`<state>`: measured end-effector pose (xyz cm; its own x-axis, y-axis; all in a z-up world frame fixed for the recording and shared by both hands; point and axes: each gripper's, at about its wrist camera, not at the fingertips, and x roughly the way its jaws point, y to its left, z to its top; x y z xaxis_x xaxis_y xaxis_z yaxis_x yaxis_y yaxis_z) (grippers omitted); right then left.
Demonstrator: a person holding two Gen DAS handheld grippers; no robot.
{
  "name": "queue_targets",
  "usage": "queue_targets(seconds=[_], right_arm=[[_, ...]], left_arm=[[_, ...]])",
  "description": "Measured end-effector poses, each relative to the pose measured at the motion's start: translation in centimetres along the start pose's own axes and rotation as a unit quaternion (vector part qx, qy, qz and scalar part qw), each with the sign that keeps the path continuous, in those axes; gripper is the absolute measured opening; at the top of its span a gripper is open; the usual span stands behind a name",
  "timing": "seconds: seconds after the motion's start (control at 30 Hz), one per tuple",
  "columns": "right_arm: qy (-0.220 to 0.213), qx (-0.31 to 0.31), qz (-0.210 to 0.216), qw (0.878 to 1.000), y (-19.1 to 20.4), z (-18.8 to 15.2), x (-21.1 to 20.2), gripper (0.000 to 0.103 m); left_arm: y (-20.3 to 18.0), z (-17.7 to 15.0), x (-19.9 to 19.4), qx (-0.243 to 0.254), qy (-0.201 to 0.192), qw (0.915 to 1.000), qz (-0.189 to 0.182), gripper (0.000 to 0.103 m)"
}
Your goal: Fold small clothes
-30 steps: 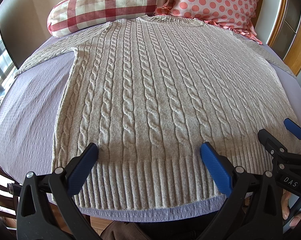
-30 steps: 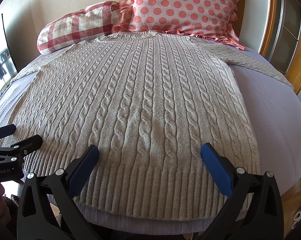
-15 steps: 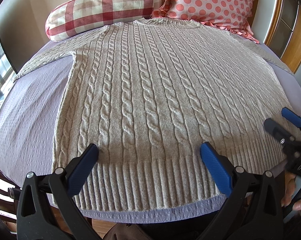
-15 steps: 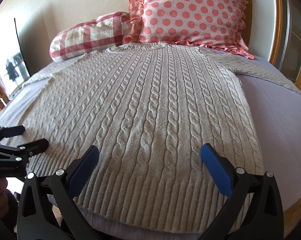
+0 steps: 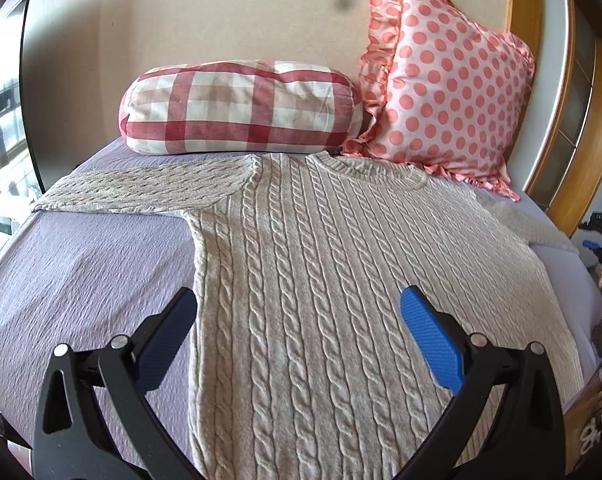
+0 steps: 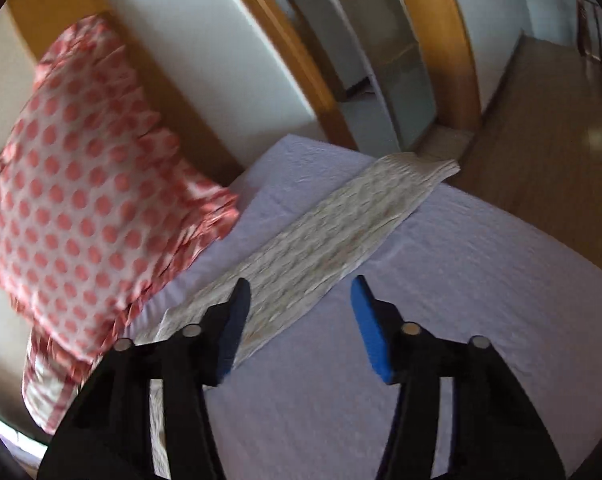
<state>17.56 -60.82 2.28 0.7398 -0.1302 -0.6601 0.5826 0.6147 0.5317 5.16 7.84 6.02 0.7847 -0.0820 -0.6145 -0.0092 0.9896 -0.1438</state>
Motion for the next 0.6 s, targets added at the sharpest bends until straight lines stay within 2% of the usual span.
queue_targets(seconds=[0.07, 0.13, 0.23, 0.3, 0.33, 0.37, 0.47, 0.53, 0.6], right_arm=[[-0.001, 0.056, -0.019, 0.998, -2.3, 1.6, 2.0, 0.035], [0.001, 0.094, -0.035, 0.995, -3.8, 2.2, 3.7, 0.034], [0.01, 0.101, -0.052, 0.994, -4.2, 2.4, 5.7, 0.034], [-0.006, 0.103, -0.056, 0.993, -4.2, 2.6, 6.1, 0.029], [-0.008, 0.107, -0.051, 0.993, -4.4, 2.7, 6.4, 0.024], [-0.004, 0.109, -0.046, 0.993, -4.6, 2.8, 7.0, 0.01], [-0.022, 0.083, -0.025, 0.996, -3.4, 2.7, 6.0, 0.009], [-0.044, 0.028, 0.018, 0.998, -0.4, 2.2, 3.8, 0.009], [-0.057, -0.037, 0.076, 0.995, 4.3, 0.9, 1.0, 0.008]], left_arm=[[1.3, 0.8, 0.4, -0.026, -0.006, 0.9996, -0.002, 0.101], [2.5, 1.1, 0.4, -0.046, -0.017, 0.9988, 0.006, 0.101], [3.6, 1.5, 0.4, -0.066, -0.038, 0.9969, 0.017, 0.101], [4.3, 1.6, 0.5, -0.079, -0.043, 0.9957, 0.023, 0.101], [4.6, 1.6, 0.6, -0.084, -0.041, 0.9953, 0.026, 0.101], [5.0, 1.6, 0.8, -0.091, -0.035, 0.9949, 0.028, 0.101], [6.5, 1.6, 1.0, -0.117, -0.028, 0.9927, 0.01, 0.101], [7.8, 1.6, 0.8, -0.135, -0.023, 0.9906, -0.004, 0.101], [9.2, 1.9, 0.6, -0.145, -0.02, 0.9893, 0.001, 0.101]])
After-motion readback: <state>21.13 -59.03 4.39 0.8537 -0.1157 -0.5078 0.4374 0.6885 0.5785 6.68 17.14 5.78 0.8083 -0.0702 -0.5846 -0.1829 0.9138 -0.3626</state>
